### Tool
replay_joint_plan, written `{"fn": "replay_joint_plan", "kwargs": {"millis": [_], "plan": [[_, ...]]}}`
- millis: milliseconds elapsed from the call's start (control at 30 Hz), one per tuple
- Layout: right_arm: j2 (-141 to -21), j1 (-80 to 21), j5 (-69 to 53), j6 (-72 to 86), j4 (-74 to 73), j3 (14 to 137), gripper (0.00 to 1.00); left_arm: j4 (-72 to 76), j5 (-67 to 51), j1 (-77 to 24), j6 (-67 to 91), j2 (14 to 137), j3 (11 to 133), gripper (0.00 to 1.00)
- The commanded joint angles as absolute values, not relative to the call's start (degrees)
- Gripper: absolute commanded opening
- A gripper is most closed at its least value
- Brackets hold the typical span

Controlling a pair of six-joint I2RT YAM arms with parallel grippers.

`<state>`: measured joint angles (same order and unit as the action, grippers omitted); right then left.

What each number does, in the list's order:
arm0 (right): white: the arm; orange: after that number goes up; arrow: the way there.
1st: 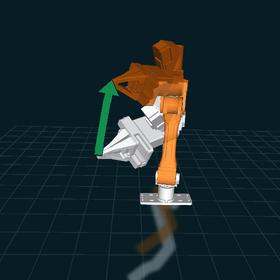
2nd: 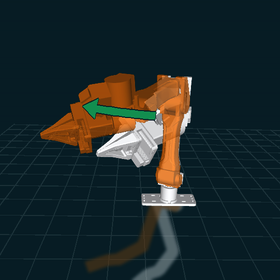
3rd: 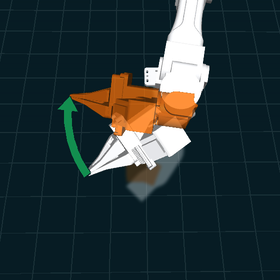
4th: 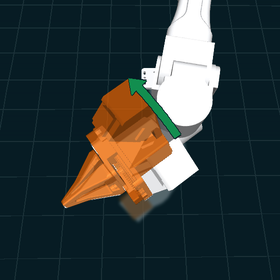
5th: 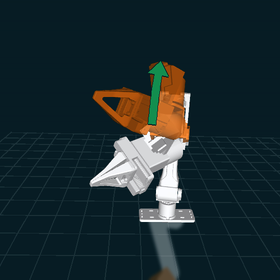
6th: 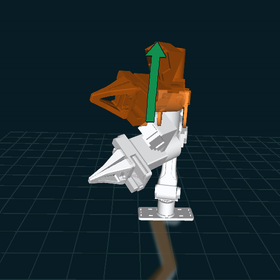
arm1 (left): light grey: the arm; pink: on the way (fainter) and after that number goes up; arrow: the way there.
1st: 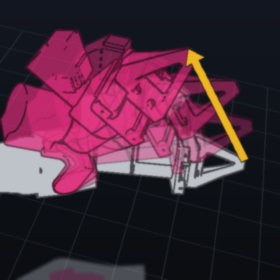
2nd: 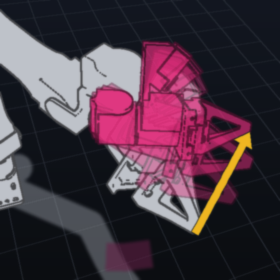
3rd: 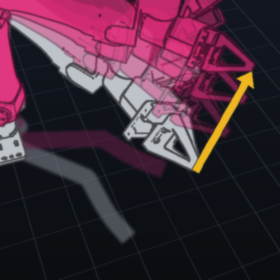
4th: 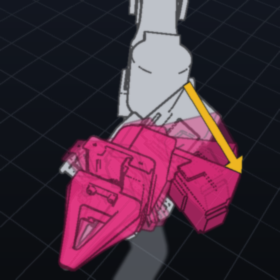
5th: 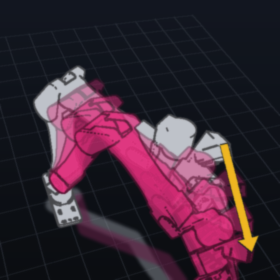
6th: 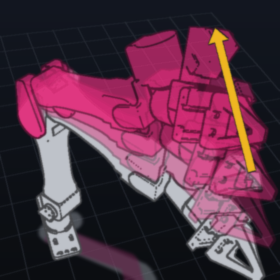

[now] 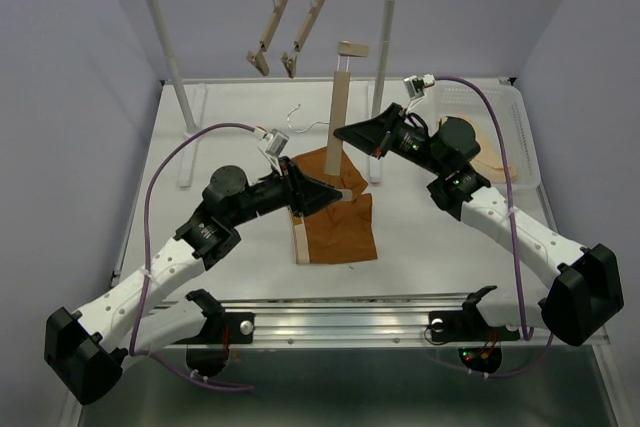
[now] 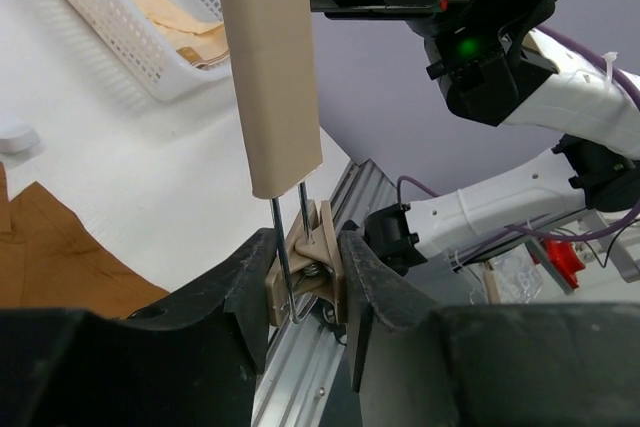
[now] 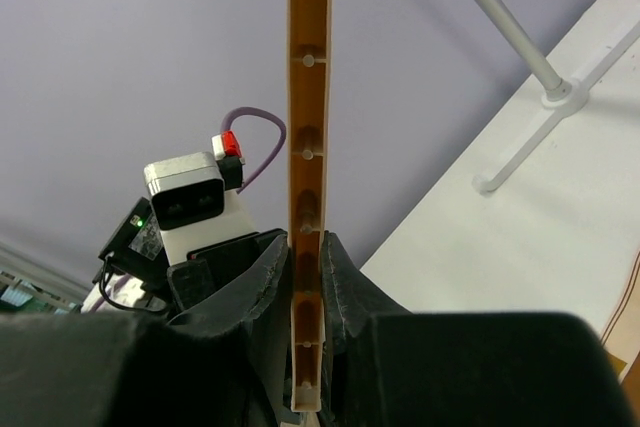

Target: Clip the underwear to the hanger

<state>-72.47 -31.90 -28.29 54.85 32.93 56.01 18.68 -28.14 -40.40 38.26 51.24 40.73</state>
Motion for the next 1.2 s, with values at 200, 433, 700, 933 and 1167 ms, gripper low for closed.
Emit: {"fn": "replay_joint_plan", "kwargs": {"millis": [200,433,700,933,1167], "plan": [[-71.89,-31.38,-28.30,54.05,36.04,58.54,0.01,22.68,-27.34,-40.69,38.76,48.95,40.08,0.00],[-71.98,-31.38,-28.39,54.32,36.30,58.45,0.01,23.81,-26.89,-40.69,39.55,49.13,39.64,0.86],[-73.39,-31.38,-28.83,57.83,39.64,58.18,0.01,26.54,-28.30,-40.69,40.08,51.76,39.64,0.99],[-74.62,-31.38,-28.65,57.92,40.96,58.89,0.01,27.86,-31.73,-40.69,40.34,52.21,39.29,0.99],[-75.15,-31.38,-28.04,57.66,40.96,58.80,0.01,27.86,-33.31,-40.78,40.61,51.50,38.58,0.99]]}}
